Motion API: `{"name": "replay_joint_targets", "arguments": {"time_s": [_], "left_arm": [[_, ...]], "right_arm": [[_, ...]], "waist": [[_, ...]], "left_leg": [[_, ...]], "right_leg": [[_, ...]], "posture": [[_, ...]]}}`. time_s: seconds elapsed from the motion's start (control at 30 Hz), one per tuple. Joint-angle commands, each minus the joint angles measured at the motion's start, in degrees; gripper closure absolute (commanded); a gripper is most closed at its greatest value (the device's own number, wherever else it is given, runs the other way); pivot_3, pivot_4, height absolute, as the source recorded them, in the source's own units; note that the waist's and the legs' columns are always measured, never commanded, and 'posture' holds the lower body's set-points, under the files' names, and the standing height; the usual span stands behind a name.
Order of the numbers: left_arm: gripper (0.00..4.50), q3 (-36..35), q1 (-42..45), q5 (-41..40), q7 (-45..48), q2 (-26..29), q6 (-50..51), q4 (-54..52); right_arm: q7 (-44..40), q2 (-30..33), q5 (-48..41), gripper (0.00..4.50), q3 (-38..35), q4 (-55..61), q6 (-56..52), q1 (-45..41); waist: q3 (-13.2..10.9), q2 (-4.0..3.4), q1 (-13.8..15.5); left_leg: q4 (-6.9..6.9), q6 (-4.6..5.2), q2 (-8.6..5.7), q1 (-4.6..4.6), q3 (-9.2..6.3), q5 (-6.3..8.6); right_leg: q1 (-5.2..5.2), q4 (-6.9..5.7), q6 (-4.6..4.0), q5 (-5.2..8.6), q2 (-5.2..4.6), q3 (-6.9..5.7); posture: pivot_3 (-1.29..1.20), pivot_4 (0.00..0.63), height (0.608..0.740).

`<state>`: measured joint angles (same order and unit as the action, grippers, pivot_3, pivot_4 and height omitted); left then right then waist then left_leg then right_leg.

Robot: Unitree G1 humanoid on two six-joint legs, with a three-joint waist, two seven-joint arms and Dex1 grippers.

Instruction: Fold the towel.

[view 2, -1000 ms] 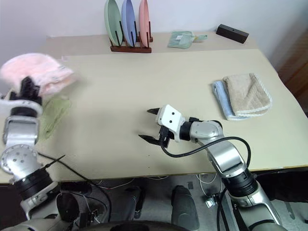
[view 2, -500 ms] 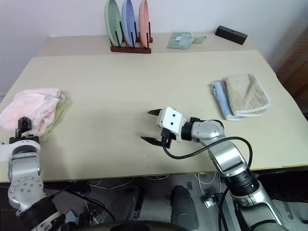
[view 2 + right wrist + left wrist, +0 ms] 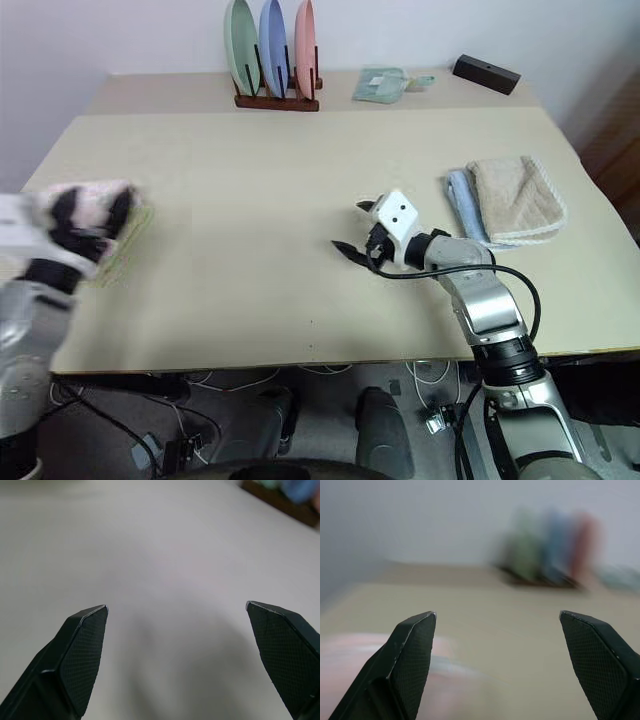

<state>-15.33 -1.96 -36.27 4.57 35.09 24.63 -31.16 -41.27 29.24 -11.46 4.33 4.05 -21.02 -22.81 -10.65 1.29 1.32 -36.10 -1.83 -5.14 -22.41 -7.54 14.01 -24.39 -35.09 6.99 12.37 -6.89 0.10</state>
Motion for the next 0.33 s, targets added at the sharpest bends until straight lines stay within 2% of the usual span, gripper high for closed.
{"name": "replay_joint_targets", "arguments": {"time_s": [0.03, 0.17, 0.33], "left_arm": [[0.47, 10.49, 0.93, 9.13, 5.14, 0.10, -2.03, 0.95], [0.47, 15.67, 1.46, 13.77, 8.48, -2.76, -4.49, 4.98], [0.47, 14.97, 1.12, 15.18, 11.21, -5.85, -6.31, 8.19]], "right_arm": [[2.32, 0.23, -1.72, 0.00, -5.17, -0.37, -0.53, 0.95], [1.27, 2.09, -2.36, 0.00, -7.41, -0.10, -1.09, 3.64], [-0.45, 4.09, -3.84, 0.00, -8.66, 2.16, -2.61, 5.61]], "waist": [[-0.03, -0.12, -0.66], [-0.03, -0.20, -1.09], [-0.04, -0.21, -0.90]], "left_leg": [[0.04, 0.00, 0.01, 0.00, -0.01, 0.00], [0.07, 0.00, 0.07, 0.01, 0.00, 0.00], [-0.01, 0.01, 0.09, -0.02, -0.01, 0.00]], "right_leg": [[-0.02, 0.00, 0.07, -0.04, 0.01, 0.00], [-0.05, -0.01, 0.12, -0.07, 0.03, 0.00], [-0.04, -0.02, 0.12, -0.07, 0.04, 0.01]], "posture": [[0.00, 0.150, 0.740], [0.00, 0.150, 0.740], [0.00, 0.150, 0.740]]}}
